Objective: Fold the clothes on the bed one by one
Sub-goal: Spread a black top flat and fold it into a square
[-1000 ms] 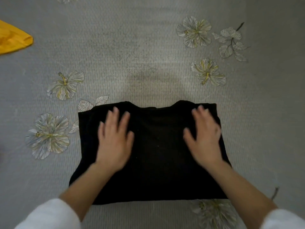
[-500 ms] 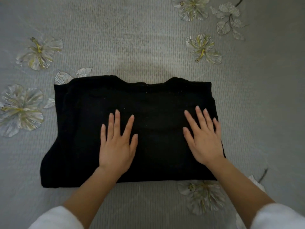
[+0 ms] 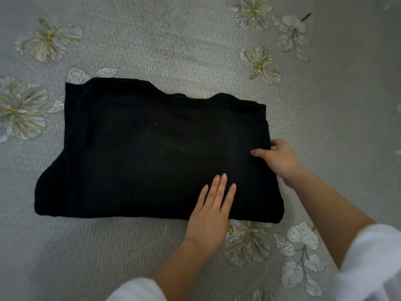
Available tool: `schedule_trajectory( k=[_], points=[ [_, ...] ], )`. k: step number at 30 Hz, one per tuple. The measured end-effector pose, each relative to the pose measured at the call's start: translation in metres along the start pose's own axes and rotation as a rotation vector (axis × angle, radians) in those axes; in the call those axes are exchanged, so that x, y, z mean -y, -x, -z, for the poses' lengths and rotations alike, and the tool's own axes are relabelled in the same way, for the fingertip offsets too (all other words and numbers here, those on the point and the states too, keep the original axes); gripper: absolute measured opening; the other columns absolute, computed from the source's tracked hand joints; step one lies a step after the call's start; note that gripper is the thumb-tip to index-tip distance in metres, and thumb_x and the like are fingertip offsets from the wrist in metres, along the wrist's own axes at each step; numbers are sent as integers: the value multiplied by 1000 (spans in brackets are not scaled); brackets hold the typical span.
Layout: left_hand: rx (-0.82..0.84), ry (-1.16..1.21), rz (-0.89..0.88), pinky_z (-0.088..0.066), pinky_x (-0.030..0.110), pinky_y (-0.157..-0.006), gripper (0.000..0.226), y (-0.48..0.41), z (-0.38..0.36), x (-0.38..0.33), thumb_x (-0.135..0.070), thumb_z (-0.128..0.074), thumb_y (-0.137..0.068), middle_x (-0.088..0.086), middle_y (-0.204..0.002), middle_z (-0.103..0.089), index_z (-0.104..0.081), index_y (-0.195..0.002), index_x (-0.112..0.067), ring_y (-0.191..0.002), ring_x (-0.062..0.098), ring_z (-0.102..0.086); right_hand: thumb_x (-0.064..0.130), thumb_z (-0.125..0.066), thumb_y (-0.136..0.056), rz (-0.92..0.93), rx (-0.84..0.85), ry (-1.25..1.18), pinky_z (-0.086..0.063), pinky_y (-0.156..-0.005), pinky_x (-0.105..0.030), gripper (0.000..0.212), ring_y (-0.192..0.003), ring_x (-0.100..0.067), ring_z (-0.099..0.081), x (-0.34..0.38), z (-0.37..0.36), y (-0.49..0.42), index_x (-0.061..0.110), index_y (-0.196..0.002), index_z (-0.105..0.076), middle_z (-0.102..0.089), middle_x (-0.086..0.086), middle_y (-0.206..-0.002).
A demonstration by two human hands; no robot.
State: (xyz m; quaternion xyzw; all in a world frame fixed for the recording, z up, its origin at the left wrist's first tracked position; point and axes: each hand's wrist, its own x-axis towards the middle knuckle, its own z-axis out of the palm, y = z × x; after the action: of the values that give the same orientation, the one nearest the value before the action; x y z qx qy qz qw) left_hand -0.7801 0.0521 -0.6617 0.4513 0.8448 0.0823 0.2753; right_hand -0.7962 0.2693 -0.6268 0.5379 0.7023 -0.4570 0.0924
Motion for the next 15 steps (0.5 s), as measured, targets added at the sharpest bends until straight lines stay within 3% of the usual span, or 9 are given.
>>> schedule_trajectory(
  k=[1,3,8,10,12,15],
  points=[
    [-6,30,-16,29,37,-103,83,1,2,2,-35,-44,-98,4,-147,40,24,-145,-23,-132,18,42,19,-72,-81,-48,68,-64,-50,-59,-20,28,-81,-13,-65,6,4,2,13,-105,-59,-68,-1,-99],
    [-29,173,-26,28,30,-105,76,4,10,4,-31,-41,-100,-2,-152,32,18,-147,-28,-134,12,38,20,-70,-81,-112,217,-118,-54,-63,-23,21,-83,-15,-70,19,13,9,13,-101,-65,-73,-3,-94],
    [-106,669,84,-4,16,-111,59,28,44,14,-24,-42,-99,-18,-156,-9,-15,-149,-42,-138,-7,2,30,-69,-75,-93,453,-213,-54,-75,-27,39,-91,-18,-68,59,30,27,11,-110,-67,-72,-2,-102],
    [-200,779,148,-16,7,-104,53,43,56,22,-22,-44,-99,-25,-142,-27,-27,-144,-45,-129,-13,-16,28,-70,-69,-49,482,-305,-49,-67,-24,31,-70,-14,-57,79,27,38,13,-95,-71,-63,-3,-86],
    [-314,945,237,-35,7,-93,43,57,65,34,-18,-47,-98,-30,-125,-47,-46,-130,-46,-114,-15,-41,22,-66,-73,-3,508,-365,-39,-53,-19,5,-49,-8,-44,100,14,51,19,-72,-70,-55,2,-65],
    [-367,1225,361,-49,15,-73,28,73,72,55,-15,-50,-97,-18,-92,-67,-63,-105,-39,-89,-5,-62,15,-57,-82,72,522,-353,-31,-46,-17,17,-41,-6,-40,128,-24,68,17,-65,-58,-51,4,-55]
  ],
)
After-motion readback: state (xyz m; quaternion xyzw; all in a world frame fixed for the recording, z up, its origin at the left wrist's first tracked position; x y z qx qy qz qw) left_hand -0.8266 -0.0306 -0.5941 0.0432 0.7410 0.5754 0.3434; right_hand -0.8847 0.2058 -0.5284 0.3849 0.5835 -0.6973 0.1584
